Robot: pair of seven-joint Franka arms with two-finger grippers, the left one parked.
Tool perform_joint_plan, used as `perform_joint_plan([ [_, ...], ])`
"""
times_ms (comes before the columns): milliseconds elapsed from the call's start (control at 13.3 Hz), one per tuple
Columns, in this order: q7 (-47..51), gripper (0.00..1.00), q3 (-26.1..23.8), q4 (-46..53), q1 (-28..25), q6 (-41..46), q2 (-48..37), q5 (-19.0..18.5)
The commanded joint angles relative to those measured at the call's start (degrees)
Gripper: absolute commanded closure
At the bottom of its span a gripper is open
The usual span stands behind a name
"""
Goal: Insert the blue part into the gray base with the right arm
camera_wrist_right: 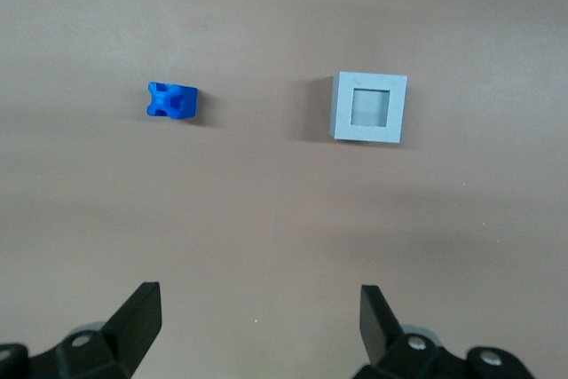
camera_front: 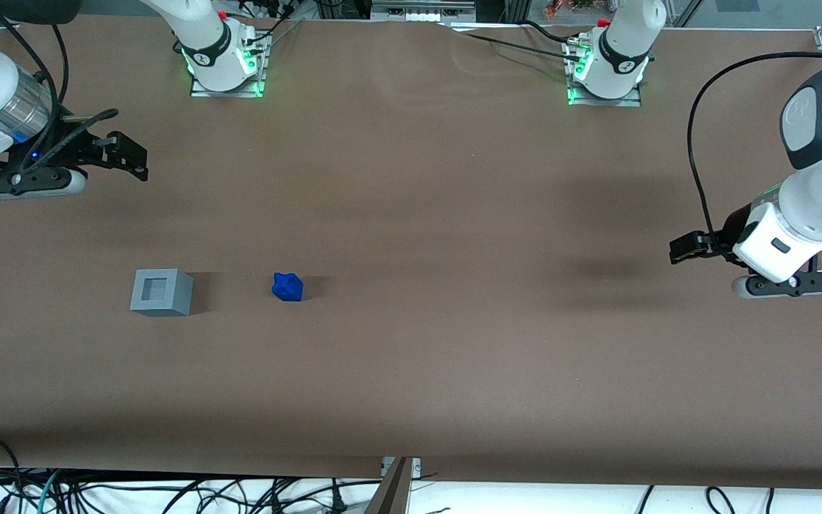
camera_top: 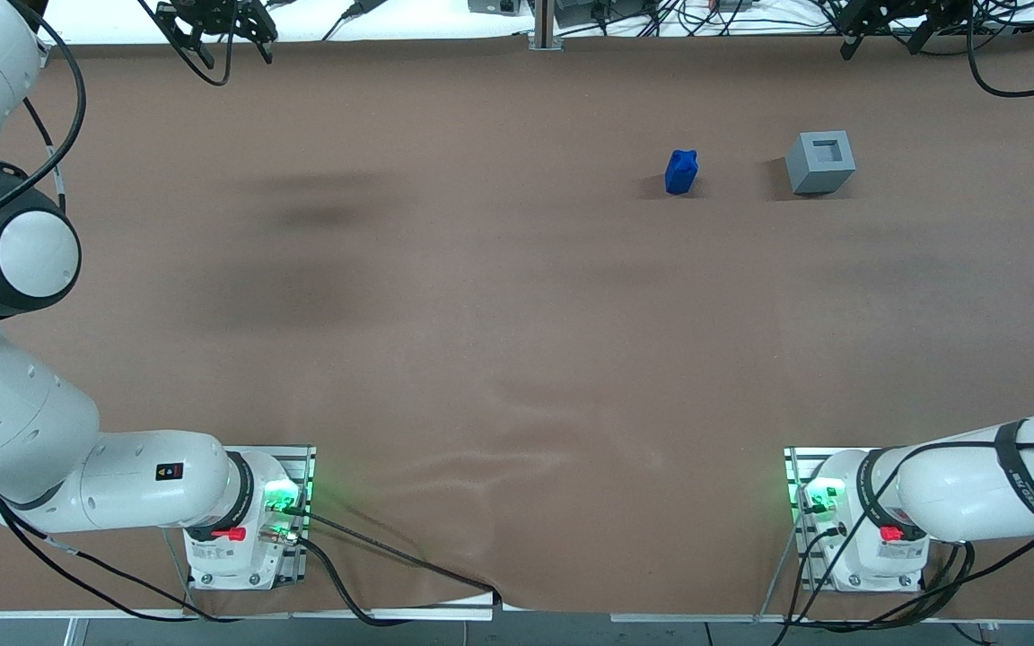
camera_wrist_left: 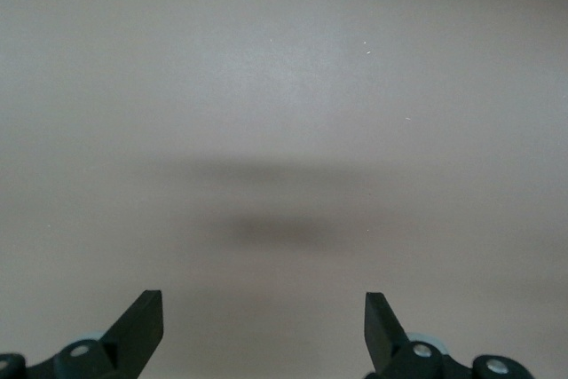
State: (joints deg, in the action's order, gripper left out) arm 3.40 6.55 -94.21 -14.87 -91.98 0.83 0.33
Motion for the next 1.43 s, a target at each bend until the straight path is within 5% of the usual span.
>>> perform_joint_plan([
  [0, -0.68, 0.01, 0.39, 1.13, 0.01, 2.33, -0.3, 0.72],
  [1353, -3.58, 0.01, 0.74, 1.31, 0.01, 2.42, -0.22, 0.37],
])
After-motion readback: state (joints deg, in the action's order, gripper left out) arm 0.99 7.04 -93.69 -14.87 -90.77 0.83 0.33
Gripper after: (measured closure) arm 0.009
